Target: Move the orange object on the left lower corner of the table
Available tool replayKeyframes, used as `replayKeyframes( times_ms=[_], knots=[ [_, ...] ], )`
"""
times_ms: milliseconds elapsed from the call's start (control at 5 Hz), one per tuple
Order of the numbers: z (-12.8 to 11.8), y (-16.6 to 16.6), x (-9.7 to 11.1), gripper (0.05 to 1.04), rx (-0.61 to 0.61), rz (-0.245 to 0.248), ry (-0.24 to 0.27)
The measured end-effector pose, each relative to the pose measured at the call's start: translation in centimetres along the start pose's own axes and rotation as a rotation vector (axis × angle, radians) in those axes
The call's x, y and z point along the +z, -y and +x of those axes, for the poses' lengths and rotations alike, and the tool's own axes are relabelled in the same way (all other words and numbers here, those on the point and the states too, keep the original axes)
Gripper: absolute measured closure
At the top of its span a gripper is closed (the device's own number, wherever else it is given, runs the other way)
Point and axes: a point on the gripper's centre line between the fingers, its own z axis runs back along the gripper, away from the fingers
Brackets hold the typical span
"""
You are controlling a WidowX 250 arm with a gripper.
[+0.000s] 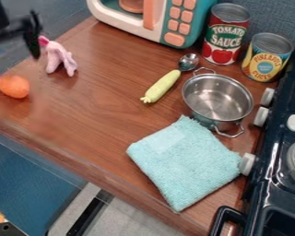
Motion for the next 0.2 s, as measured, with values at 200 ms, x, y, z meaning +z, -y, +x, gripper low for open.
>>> replayKeyframes(
  times_ms=[200],
  knots=[
    [0.07,0.02,0.25,0.083,-0.003,0.0,0.008]
  ],
)
